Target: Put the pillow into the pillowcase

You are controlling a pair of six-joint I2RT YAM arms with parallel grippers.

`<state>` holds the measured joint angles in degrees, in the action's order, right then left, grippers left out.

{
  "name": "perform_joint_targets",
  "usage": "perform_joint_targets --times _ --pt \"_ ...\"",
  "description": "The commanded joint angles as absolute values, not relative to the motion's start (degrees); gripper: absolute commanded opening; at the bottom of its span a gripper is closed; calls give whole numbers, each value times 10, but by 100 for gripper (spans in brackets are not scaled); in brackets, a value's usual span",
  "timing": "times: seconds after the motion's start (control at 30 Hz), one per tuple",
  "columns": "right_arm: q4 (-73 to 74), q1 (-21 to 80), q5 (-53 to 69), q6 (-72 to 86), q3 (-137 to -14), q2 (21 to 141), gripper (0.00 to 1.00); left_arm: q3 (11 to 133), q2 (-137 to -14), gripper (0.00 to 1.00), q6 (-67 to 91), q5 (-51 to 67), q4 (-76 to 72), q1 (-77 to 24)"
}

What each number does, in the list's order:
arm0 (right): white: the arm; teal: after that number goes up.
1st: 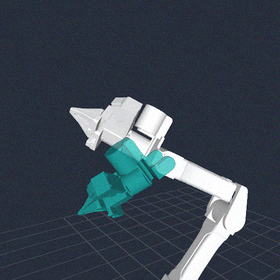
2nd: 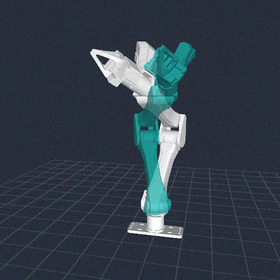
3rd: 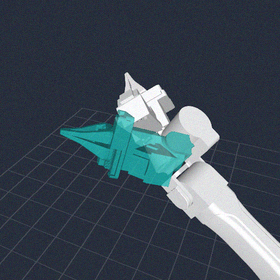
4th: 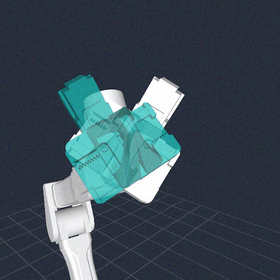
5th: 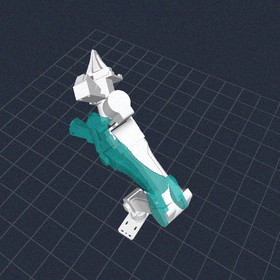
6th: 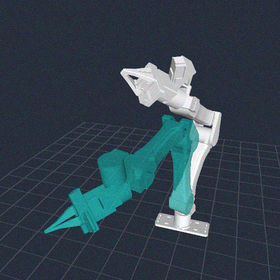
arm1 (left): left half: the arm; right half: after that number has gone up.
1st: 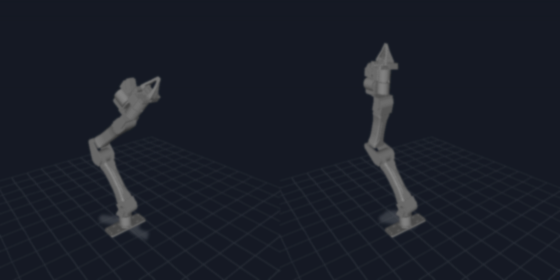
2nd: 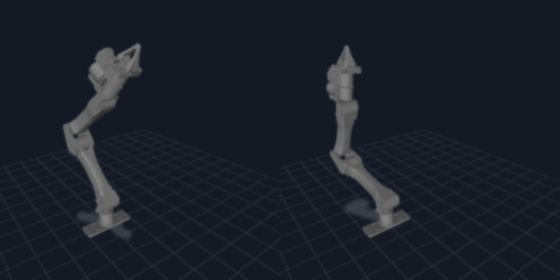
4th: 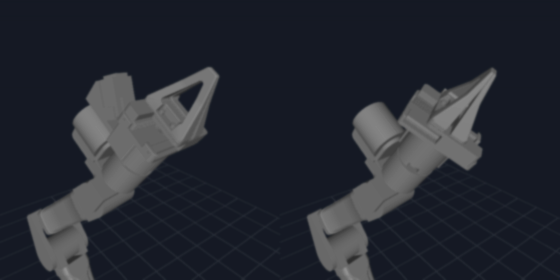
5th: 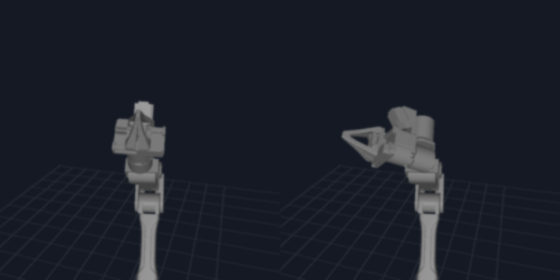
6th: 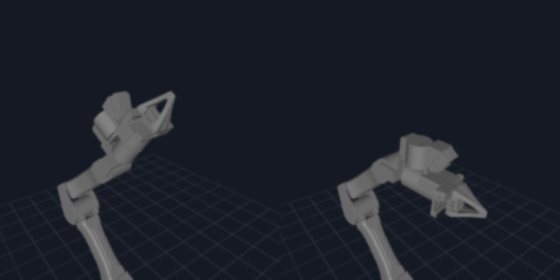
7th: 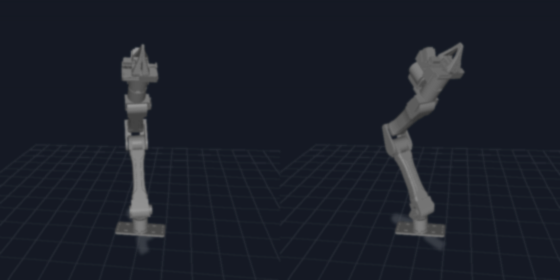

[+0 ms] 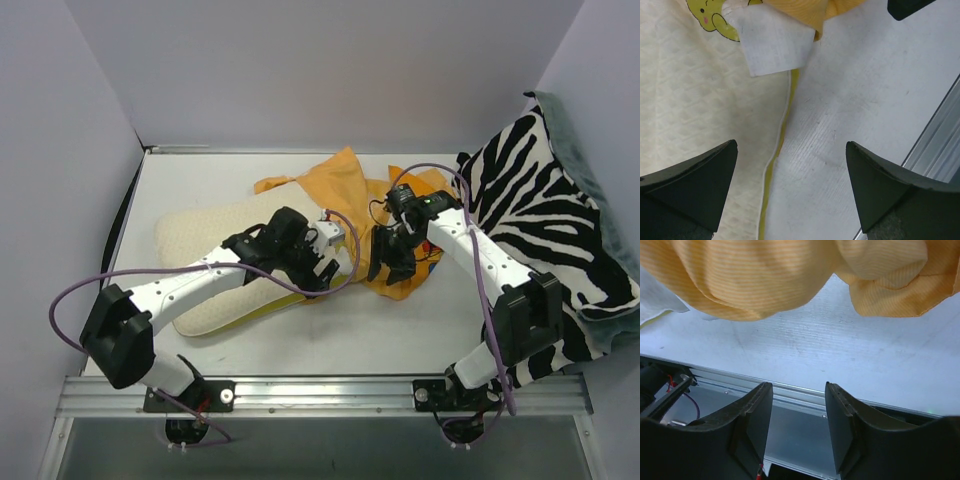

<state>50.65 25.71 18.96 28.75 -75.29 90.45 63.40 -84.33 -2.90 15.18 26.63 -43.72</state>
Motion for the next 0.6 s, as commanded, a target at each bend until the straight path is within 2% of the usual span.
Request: perform_joint_targets --times 0.0,0.13,0.23,0.27,0.37,0.4,0.47,0.57 --pt "503 245 214 321 -704 864 47 649 -860 97 -68 107 280 -448" --pt "390 241 249 382 -618 848 54 649 -926 97 -108 -10 286 -473" --pt "296 241 244 434 -548 839 51 667 -983 75 -106 -45 287 -466" --pt "271 243 239 444 -534 836 51 682 -997 56 -104 -43 290 -463" --pt "156 256 213 491 -479 835 53 707 -995 26 -84 17 280 -443" --pt "125 264 189 503 -470 838 54 711 -991 9 -71 57 275 -436" --pt "41 290 164 533 -456 854 54 722 -984 0 -37 97 261 -420" --pt "-25 326 115 555 -463 888 53 736 -981 0 -4 150 252 -416"
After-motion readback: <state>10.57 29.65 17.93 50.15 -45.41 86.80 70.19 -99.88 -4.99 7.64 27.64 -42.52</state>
